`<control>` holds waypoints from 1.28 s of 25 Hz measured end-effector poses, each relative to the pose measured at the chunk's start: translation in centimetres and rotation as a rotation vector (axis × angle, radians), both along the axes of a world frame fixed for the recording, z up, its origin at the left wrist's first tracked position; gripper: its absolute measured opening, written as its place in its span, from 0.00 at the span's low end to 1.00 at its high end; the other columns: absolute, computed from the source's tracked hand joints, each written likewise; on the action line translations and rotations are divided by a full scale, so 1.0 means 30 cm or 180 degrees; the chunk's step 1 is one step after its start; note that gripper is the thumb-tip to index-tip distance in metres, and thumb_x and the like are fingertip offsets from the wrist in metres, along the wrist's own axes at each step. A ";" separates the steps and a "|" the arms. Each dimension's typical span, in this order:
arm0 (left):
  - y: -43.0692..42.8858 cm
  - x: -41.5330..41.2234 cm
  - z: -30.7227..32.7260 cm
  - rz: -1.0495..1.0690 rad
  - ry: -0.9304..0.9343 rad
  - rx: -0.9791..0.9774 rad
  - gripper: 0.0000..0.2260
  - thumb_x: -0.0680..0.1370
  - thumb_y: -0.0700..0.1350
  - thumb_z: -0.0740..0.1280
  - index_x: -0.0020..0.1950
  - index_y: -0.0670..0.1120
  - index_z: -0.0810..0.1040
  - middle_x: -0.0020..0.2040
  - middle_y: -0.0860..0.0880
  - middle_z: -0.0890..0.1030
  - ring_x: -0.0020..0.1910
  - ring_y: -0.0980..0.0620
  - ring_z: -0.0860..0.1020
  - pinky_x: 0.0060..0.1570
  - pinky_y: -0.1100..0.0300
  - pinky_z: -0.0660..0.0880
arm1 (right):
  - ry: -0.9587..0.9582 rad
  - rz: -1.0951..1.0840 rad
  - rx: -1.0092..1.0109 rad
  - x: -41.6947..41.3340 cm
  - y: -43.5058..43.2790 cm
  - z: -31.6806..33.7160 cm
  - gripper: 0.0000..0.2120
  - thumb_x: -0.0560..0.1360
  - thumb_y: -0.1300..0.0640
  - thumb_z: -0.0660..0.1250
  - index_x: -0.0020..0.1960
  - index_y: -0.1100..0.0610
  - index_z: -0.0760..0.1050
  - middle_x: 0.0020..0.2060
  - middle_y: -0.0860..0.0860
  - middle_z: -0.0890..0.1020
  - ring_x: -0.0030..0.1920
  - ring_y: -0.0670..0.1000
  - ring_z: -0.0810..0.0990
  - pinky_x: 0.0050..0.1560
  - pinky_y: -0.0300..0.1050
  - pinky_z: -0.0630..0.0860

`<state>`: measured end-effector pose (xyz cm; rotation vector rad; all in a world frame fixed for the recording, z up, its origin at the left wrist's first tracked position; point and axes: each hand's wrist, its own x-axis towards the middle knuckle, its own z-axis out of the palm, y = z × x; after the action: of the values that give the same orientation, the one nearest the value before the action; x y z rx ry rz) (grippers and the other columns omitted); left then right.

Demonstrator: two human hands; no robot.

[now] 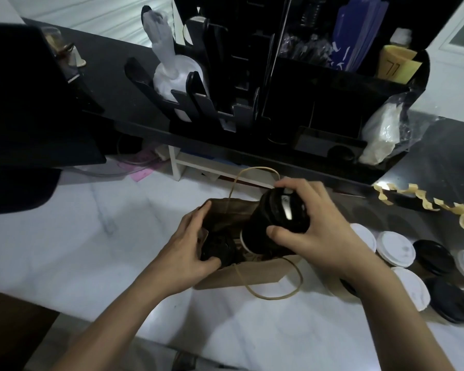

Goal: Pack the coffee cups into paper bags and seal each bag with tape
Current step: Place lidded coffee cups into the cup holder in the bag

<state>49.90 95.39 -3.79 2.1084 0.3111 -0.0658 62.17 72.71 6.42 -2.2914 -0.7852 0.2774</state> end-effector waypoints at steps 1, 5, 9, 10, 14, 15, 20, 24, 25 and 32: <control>0.000 0.002 0.000 -0.0006 0.0004 0.0000 0.46 0.71 0.50 0.72 0.78 0.69 0.45 0.73 0.66 0.55 0.64 0.58 0.69 0.62 0.54 0.76 | 0.0000 0.0088 -0.0116 0.000 0.011 -0.017 0.32 0.67 0.43 0.75 0.68 0.35 0.66 0.60 0.41 0.68 0.60 0.40 0.72 0.60 0.39 0.74; -0.003 0.001 0.006 -0.0007 0.0031 0.0006 0.46 0.70 0.51 0.71 0.78 0.69 0.45 0.73 0.66 0.55 0.63 0.61 0.69 0.62 0.55 0.76 | 0.0056 0.0260 -0.0577 0.002 0.045 -0.071 0.34 0.70 0.42 0.74 0.71 0.37 0.62 0.62 0.42 0.66 0.61 0.46 0.72 0.59 0.40 0.75; -0.007 0.002 0.008 -0.0009 0.0070 -0.0020 0.46 0.70 0.51 0.71 0.78 0.69 0.45 0.72 0.66 0.55 0.62 0.65 0.68 0.60 0.54 0.77 | -0.0303 0.0302 -0.1217 0.027 0.062 -0.083 0.35 0.69 0.41 0.74 0.71 0.41 0.61 0.61 0.47 0.66 0.62 0.50 0.69 0.60 0.46 0.76; -0.007 0.002 0.008 -0.0010 0.0078 -0.0018 0.46 0.70 0.51 0.71 0.78 0.69 0.45 0.73 0.66 0.55 0.62 0.65 0.68 0.60 0.55 0.77 | -0.0376 0.0345 -0.1408 0.033 0.067 -0.090 0.35 0.69 0.42 0.74 0.71 0.42 0.61 0.61 0.48 0.66 0.61 0.51 0.69 0.58 0.46 0.76; -0.008 -0.002 0.011 -0.0002 0.0066 0.0036 0.45 0.70 0.52 0.70 0.78 0.70 0.44 0.73 0.67 0.54 0.63 0.61 0.69 0.60 0.55 0.77 | -0.0181 0.0461 -0.1773 0.047 0.087 -0.120 0.37 0.70 0.46 0.76 0.73 0.44 0.61 0.65 0.50 0.68 0.59 0.51 0.75 0.54 0.44 0.79; -0.007 -0.002 0.011 0.0002 0.0065 0.0052 0.45 0.70 0.52 0.70 0.78 0.70 0.44 0.73 0.67 0.54 0.64 0.59 0.69 0.60 0.54 0.77 | -0.0140 0.0491 -0.1817 0.048 0.090 -0.127 0.37 0.71 0.47 0.76 0.74 0.44 0.61 0.66 0.50 0.69 0.59 0.52 0.76 0.55 0.44 0.79; -0.005 -0.002 0.009 -0.0014 0.0051 0.0079 0.46 0.71 0.51 0.71 0.77 0.70 0.44 0.73 0.68 0.54 0.67 0.55 0.68 0.59 0.54 0.78 | -0.0257 0.0550 -0.1993 0.062 0.111 -0.169 0.37 0.71 0.48 0.77 0.74 0.45 0.62 0.66 0.50 0.74 0.61 0.53 0.78 0.57 0.47 0.79; -0.005 -0.002 0.009 -0.0032 0.0077 0.0080 0.46 0.71 0.51 0.71 0.77 0.70 0.44 0.73 0.68 0.53 0.68 0.54 0.68 0.59 0.52 0.79 | -0.0292 0.0542 -0.2034 0.066 0.131 -0.204 0.38 0.71 0.49 0.77 0.74 0.46 0.61 0.65 0.51 0.74 0.60 0.53 0.79 0.56 0.48 0.81; -0.004 -0.002 0.009 -0.0031 0.0082 0.0086 0.46 0.71 0.51 0.71 0.77 0.70 0.44 0.73 0.68 0.53 0.68 0.54 0.68 0.59 0.53 0.79 | -0.0314 0.0549 -0.2049 0.065 0.134 -0.210 0.38 0.71 0.49 0.77 0.74 0.47 0.61 0.65 0.51 0.74 0.60 0.53 0.79 0.57 0.48 0.81; -0.005 -0.002 0.011 -0.0031 0.0081 0.0116 0.46 0.71 0.50 0.71 0.77 0.70 0.44 0.74 0.67 0.53 0.68 0.53 0.68 0.59 0.53 0.79 | -0.0375 0.0638 -0.2193 0.063 0.130 -0.233 0.38 0.70 0.48 0.78 0.73 0.46 0.61 0.65 0.51 0.73 0.61 0.54 0.77 0.59 0.51 0.80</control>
<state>49.83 95.24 -3.44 2.1467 0.3194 -0.0935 64.05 76.61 -0.58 -2.8873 -1.1108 0.5813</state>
